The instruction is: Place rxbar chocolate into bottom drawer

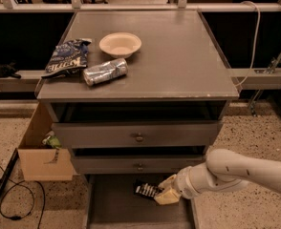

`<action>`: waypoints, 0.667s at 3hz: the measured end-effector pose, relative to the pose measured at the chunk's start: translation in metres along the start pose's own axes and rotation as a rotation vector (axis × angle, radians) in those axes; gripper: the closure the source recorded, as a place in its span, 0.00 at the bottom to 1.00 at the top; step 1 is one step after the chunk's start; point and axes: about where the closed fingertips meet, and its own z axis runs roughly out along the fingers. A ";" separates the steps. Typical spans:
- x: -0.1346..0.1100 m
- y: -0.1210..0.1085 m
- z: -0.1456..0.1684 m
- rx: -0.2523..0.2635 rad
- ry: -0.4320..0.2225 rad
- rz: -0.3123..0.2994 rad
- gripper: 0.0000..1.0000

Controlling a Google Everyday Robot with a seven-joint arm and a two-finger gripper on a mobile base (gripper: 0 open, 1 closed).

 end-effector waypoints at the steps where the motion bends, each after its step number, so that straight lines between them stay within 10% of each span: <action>1: 0.011 -0.001 0.032 -0.019 -0.043 0.019 1.00; 2: 0.011 -0.001 0.032 -0.019 -0.043 0.019 1.00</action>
Offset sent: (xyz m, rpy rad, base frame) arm -0.0003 0.0117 -0.0243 0.0395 0.0022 -0.0141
